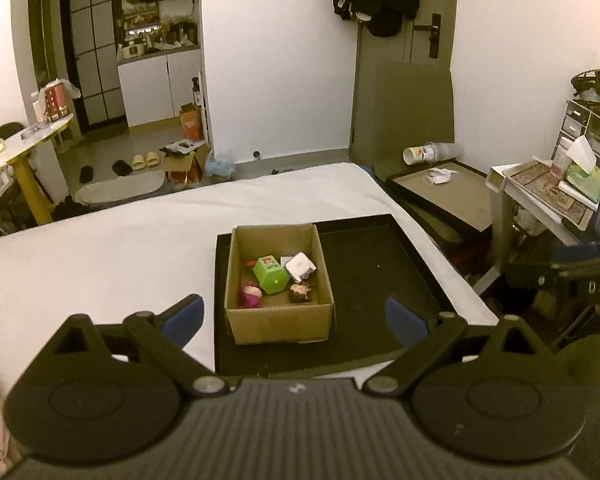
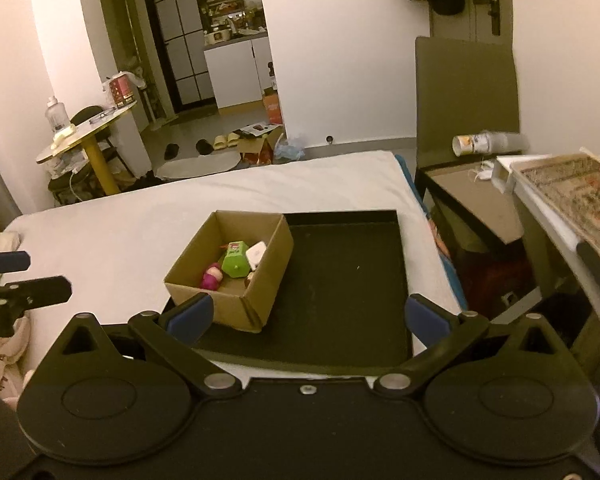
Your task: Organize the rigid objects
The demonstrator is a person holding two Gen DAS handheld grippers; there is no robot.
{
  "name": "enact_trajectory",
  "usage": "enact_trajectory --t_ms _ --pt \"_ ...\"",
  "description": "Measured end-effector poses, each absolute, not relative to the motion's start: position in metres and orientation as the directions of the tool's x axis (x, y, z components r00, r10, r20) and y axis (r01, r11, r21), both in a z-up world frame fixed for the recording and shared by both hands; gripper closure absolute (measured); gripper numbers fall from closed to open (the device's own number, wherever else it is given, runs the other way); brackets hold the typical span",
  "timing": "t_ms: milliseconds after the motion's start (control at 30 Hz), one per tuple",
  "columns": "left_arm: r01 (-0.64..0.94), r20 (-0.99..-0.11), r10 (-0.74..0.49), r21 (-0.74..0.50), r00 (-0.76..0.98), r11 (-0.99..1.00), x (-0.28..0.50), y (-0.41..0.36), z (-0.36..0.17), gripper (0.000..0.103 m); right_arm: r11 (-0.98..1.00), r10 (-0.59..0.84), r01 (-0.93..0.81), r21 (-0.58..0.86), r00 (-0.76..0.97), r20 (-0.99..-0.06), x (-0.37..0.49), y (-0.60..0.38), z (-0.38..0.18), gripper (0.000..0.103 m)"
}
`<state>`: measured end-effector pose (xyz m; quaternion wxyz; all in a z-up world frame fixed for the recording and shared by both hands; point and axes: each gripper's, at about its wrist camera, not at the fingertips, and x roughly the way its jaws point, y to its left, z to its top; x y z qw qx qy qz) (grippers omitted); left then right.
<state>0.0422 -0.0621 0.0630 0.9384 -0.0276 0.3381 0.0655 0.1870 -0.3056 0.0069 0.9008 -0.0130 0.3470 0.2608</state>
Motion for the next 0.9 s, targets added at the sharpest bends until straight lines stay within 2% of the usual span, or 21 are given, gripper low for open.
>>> enact_trajectory --t_ms 900 --pt "-0.124 -0.642 0.082 -0.021 0.762 0.992 0.040 -0.079 0.056 0.006 0.871 0.460 -0.457 0.180 0.632 -0.623 0.172 -0.314 0.001 0.000"
